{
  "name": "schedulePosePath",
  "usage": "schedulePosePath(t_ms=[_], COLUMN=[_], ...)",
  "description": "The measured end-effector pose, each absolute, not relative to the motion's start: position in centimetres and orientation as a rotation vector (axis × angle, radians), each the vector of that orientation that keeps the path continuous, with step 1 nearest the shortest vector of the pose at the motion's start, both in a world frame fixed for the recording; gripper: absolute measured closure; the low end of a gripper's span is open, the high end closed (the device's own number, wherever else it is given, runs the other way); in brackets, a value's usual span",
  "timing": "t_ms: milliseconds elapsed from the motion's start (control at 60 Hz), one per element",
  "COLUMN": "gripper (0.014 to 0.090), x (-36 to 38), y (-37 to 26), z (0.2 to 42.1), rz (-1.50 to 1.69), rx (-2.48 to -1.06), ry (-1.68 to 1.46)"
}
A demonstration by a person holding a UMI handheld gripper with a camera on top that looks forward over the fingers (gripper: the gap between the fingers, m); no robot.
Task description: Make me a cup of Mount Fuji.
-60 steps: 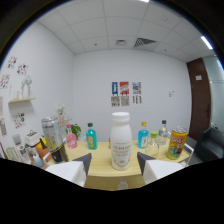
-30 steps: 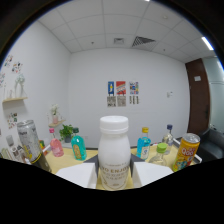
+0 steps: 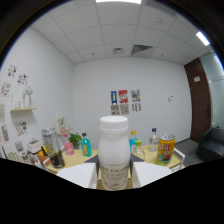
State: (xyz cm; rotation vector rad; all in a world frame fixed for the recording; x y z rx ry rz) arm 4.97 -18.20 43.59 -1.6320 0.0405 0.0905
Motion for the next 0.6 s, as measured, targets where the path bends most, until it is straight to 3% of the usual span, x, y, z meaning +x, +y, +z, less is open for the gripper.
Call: schedulePosePath(t_ms=[100,433,600], gripper=[0.0573,0.0574,0.0571], x=[6.6,12.4,13.8], y=[-20.6,-22.7,-22.0], z=[40.4,18.2,12.3], rz=[0.079,0.049,-0.036], rx=[-1.655,-1.885,-1.96], ry=[0.023,0.08,0.029])
